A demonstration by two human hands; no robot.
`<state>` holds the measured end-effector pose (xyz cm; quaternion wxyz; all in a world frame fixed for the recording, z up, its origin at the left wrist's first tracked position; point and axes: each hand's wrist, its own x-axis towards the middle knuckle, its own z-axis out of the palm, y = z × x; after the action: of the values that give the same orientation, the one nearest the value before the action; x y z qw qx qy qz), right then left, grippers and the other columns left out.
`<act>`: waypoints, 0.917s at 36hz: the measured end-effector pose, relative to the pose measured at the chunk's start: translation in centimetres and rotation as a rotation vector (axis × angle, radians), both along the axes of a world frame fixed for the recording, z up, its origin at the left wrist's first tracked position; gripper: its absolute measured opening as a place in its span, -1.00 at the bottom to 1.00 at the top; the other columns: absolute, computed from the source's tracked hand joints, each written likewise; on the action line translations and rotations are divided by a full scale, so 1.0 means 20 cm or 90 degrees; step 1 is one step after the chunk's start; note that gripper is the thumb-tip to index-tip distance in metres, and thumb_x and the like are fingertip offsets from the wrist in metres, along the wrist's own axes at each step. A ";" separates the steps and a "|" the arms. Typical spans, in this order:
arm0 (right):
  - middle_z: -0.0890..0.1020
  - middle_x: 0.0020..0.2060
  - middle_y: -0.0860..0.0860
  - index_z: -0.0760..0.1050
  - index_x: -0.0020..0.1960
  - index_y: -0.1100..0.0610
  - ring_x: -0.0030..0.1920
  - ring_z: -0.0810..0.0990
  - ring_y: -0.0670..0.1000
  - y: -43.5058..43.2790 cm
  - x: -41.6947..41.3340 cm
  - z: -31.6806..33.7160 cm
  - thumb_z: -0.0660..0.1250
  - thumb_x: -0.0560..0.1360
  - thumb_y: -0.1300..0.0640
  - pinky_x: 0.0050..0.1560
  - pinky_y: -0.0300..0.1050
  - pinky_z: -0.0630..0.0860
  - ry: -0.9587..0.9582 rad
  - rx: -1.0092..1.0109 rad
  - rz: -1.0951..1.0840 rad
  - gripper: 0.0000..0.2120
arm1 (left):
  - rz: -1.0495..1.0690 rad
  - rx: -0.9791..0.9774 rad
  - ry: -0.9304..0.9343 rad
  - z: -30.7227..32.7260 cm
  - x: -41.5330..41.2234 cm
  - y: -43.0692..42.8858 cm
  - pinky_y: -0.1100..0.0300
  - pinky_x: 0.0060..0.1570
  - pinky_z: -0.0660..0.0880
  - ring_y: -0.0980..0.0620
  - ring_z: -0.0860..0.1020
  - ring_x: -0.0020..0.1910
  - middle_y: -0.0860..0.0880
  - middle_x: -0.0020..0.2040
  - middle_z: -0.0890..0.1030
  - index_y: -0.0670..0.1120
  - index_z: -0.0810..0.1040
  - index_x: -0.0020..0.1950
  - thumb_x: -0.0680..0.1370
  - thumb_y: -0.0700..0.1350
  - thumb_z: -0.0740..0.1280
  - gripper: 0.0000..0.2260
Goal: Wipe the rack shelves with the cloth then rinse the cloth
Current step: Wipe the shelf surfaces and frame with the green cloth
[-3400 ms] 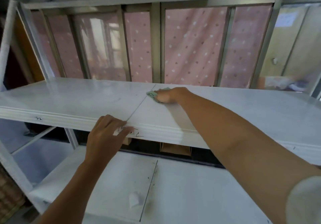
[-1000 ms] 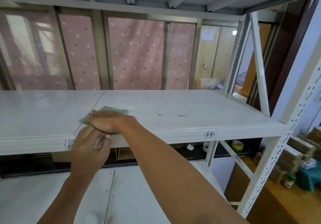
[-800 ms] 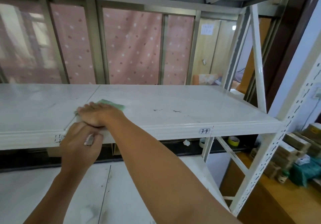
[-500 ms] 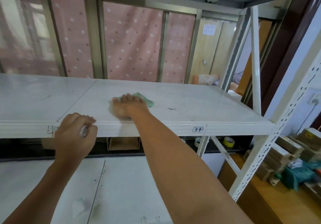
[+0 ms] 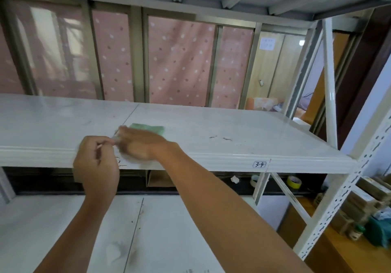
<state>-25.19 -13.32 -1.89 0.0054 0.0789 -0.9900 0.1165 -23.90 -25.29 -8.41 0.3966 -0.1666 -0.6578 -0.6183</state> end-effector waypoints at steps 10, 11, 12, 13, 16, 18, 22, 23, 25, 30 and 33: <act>0.10 0.59 -0.10 0.09 0.60 -0.05 0.56 0.06 -0.05 0.21 0.34 -0.09 -0.11 0.68 -0.14 0.51 -0.02 0.04 0.091 0.019 0.038 -0.49 | -0.049 -0.311 0.007 0.05 -0.01 0.10 0.28 -0.04 0.36 0.06 0.50 -0.01 -0.06 0.03 0.59 -0.20 0.61 0.08 0.58 -0.36 0.26 -0.82; 0.10 0.58 -0.10 0.09 0.60 -0.06 0.56 0.06 -0.05 0.25 0.36 -0.09 -0.10 0.68 -0.13 0.53 -0.01 0.05 0.095 0.028 0.036 -0.50 | -0.063 -0.331 0.011 0.05 -0.01 0.12 0.31 -0.05 0.36 0.07 0.50 -0.02 -0.04 0.02 0.59 -0.18 0.61 0.08 0.58 -0.36 0.26 -0.81; 0.10 0.58 -0.10 0.08 0.60 -0.06 0.56 0.06 -0.06 0.29 0.39 -0.09 -0.09 0.69 -0.12 0.54 -0.01 0.04 0.097 0.039 0.033 -0.50 | -0.072 -0.351 0.015 0.04 -0.01 0.14 0.30 -0.05 0.38 0.07 0.50 -0.02 -0.05 0.02 0.60 -0.18 0.62 0.08 0.58 -0.36 0.26 -0.81; 0.09 0.59 -0.11 0.07 0.61 -0.05 0.56 0.04 -0.07 0.33 0.40 -0.09 -0.08 0.69 -0.10 0.54 -0.04 0.01 0.093 0.049 0.030 -0.51 | -0.074 -0.373 0.018 0.04 -0.02 0.16 0.23 -0.03 0.42 0.04 0.52 -0.02 -0.06 0.03 0.62 -0.18 0.62 0.09 0.57 -0.35 0.26 -0.80; 0.08 0.59 -0.12 0.05 0.61 -0.04 0.56 0.02 -0.10 0.43 0.45 -0.09 -0.06 0.70 -0.07 0.48 -0.19 -0.08 0.088 0.066 0.022 -0.52 | -0.061 -0.436 0.015 0.02 -0.04 0.18 0.00 -0.03 0.53 -0.09 0.57 -0.01 -0.08 0.01 0.65 -0.19 0.64 0.06 0.56 -0.34 0.26 -0.81; 0.10 0.58 -0.11 0.07 0.61 -0.04 0.56 0.05 -0.09 0.46 0.45 -0.10 -0.03 0.71 -0.04 0.51 -0.17 -0.05 0.083 0.057 0.034 -0.52 | -0.046 -0.467 0.031 0.01 -0.05 0.17 -0.01 -0.08 0.55 -0.11 0.58 -0.05 -0.07 -0.04 0.65 -0.18 0.65 0.00 0.55 -0.32 0.26 -0.82; 0.43 0.44 0.02 0.28 0.53 -0.05 0.37 0.40 0.09 0.48 0.38 -0.03 0.08 0.69 0.04 0.34 -0.03 0.35 0.090 -0.001 0.019 -0.59 | -0.035 -0.479 0.069 0.00 -0.06 0.14 0.02 -0.17 0.58 -0.10 0.59 -0.12 -0.06 -0.09 0.67 -0.18 0.68 -0.01 0.55 -0.17 0.20 -0.74; 0.53 0.34 0.08 0.38 0.48 -0.01 0.25 0.48 0.14 0.48 0.34 0.01 0.13 0.68 0.09 0.23 -0.01 0.42 0.115 -0.022 0.011 -0.62 | -0.030 -0.470 0.074 0.00 -0.05 0.14 0.02 -0.18 0.59 -0.09 0.60 -0.14 -0.07 -0.11 0.67 -0.18 0.69 -0.02 0.55 -0.13 0.18 -0.70; 0.65 0.13 0.11 0.55 0.33 0.09 0.08 0.54 0.14 0.51 0.26 0.08 0.19 0.63 0.19 0.10 0.00 0.48 0.152 -0.055 -0.003 -0.69 | -0.024 -0.456 0.062 0.01 -0.04 0.14 0.03 -0.18 0.60 -0.06 0.59 -0.18 -0.05 -0.14 0.67 -0.17 0.71 -0.04 0.54 -0.12 0.18 -0.69; 0.55 -0.30 -0.03 0.57 -0.16 0.03 -0.30 0.48 -0.06 0.67 0.16 0.24 0.20 0.66 0.16 -0.36 -0.32 0.35 0.189 -0.302 -0.114 -0.73 | -0.026 -0.451 0.019 0.04 -0.04 0.18 -0.01 -0.11 0.61 -0.05 0.60 -0.13 -0.01 -0.10 0.66 -0.15 0.71 -0.09 0.49 -0.19 0.21 -0.74; 0.54 -0.37 0.06 0.54 -0.23 0.08 -0.33 0.46 -0.05 0.88 0.18 0.33 0.24 0.64 0.17 -0.28 -0.19 0.39 0.242 -0.462 -0.213 -0.72 | -0.045 -0.458 0.045 0.06 0.01 0.25 0.07 -0.06 0.59 -0.03 0.61 -0.08 0.00 -0.08 0.65 -0.16 0.71 -0.08 0.50 -0.22 0.21 -0.75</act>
<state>-21.65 4.22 4.76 0.2332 -0.0693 -0.8657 0.4374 -23.64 -20.30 -7.27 0.3131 -0.3394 -0.8130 -0.3547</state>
